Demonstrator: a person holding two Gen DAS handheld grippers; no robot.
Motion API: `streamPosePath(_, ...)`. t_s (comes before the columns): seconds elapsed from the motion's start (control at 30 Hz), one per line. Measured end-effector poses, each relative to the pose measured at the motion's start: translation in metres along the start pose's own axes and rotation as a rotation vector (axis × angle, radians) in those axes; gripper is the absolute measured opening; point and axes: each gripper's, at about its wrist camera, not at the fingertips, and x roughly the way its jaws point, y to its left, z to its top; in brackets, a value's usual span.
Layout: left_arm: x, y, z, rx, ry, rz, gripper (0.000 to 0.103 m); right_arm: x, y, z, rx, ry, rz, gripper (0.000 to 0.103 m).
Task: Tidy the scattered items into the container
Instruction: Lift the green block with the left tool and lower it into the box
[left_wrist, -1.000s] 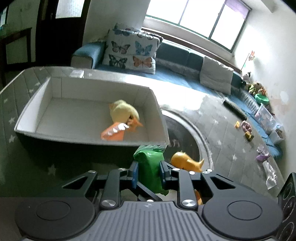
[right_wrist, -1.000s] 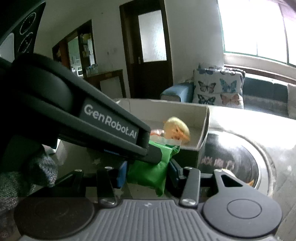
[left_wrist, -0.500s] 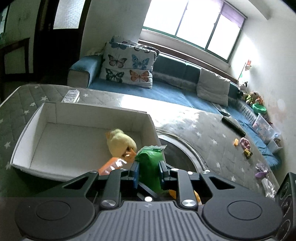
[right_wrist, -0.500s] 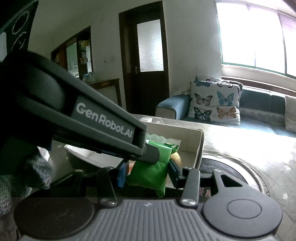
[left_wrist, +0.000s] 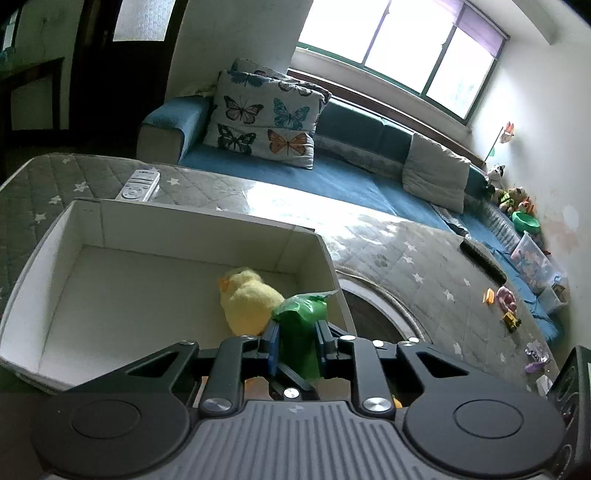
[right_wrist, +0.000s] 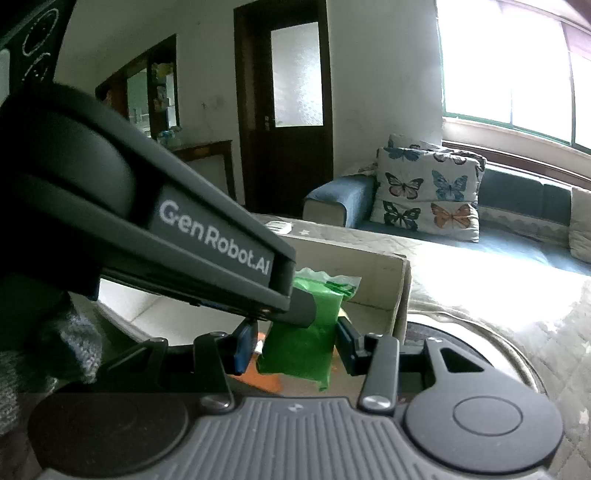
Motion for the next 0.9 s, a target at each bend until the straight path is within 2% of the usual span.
streamPosePath(0.33, 0.009, 0.007, 0.0, -0.003, 0.001, -0.001, 0.023, 0.018, -0.01, 0.0, 0.003, 0.029, -0.012, 0.049)
streamPosePath(0.4, 0.007, 0.007, 0.0, -0.002, -0.002, 0.002, 0.023, 0.017, -0.009, 0.001, 0.004, 0.029, -0.016, 0.054)
streamPosePath(0.5, 0.003, 0.007, -0.002, -0.009, -0.006, 0.004, 0.024, 0.016, -0.01, 0.001, 0.008, 0.028, -0.02, 0.056)
streamPosePath(0.83, -0.015, 0.001, -0.014, -0.012, -0.007, 0.002, 0.025, -0.01, -0.014, -0.001, 0.008, 0.004, -0.034, 0.058)
streamPosePath(0.9, -0.019, 0.0, -0.016, -0.013, -0.007, 0.002, 0.025, -0.022, -0.013, -0.005, 0.001, 0.001, -0.04, 0.063)
